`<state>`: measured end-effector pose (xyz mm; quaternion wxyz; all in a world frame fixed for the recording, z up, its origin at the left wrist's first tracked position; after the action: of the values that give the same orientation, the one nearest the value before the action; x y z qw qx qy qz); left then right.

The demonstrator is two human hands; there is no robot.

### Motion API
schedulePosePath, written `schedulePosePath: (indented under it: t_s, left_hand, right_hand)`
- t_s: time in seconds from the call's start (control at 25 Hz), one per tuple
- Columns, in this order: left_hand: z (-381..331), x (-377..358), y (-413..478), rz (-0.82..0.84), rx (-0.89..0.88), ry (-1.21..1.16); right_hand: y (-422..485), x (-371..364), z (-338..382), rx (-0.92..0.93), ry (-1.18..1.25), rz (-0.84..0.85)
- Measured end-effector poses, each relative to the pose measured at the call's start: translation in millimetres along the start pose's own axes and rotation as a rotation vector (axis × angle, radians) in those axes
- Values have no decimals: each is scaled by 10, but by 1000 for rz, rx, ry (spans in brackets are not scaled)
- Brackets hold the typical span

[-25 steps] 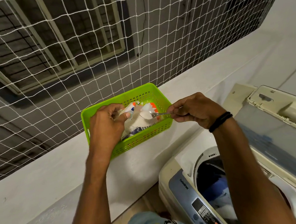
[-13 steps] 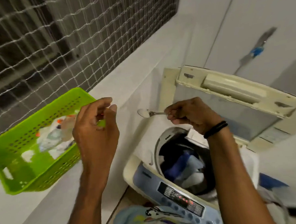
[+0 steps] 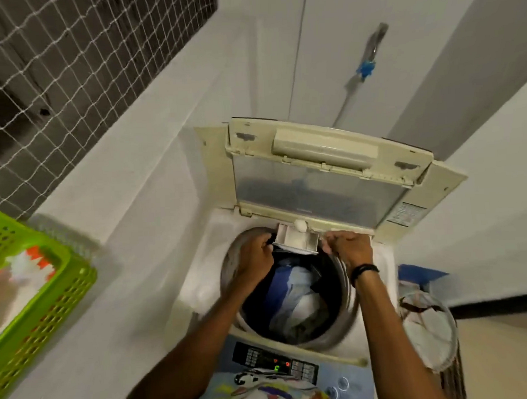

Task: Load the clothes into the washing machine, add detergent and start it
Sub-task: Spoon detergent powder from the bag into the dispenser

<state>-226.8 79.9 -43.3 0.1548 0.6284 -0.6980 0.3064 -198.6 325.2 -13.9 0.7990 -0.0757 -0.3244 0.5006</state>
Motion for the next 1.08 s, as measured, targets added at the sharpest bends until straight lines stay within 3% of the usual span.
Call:
schedulePosePath:
  t_s: [0.12,0.28,0.48,0.6,0.76,0.92,1.08]
  left_hand:
    - [202,-471,210,143,52,102]
    - [245,-719,271,267,73,194]
    - [226,-712,280,273,59,209]
    - [257,-718,271,271,64,202]
    - [219,-635,252,250,86,177]
    - [120,-276,146,115,111,45]
    - [-99,554,-195,-48,72,-129]
  right_hand:
    - [163,-183,-320,-3,-191,-57]
    - [119,-520,-407,206,-396,-41]
    - [25,-588,-467,288,-510,46]
    - [20,-570,-465,290,-518,-2]
    - [-17,-387,-407,166,-223,-194]
    - [-113,-510,-386,-16,297,33]
    - [-411,-677,81,-62,667,245]
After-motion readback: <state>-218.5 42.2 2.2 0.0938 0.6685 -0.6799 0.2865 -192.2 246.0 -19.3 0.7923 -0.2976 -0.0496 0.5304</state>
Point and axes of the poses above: each hand's wrist, its own y-axis towards the middle knuckle, its own x-axis out of the back of the hand, z = x × y, the point moved 8 cm from there along y, towards the middle knuckle, and after that the axes turned 4 degrees about -y, right-handed, at the moved point
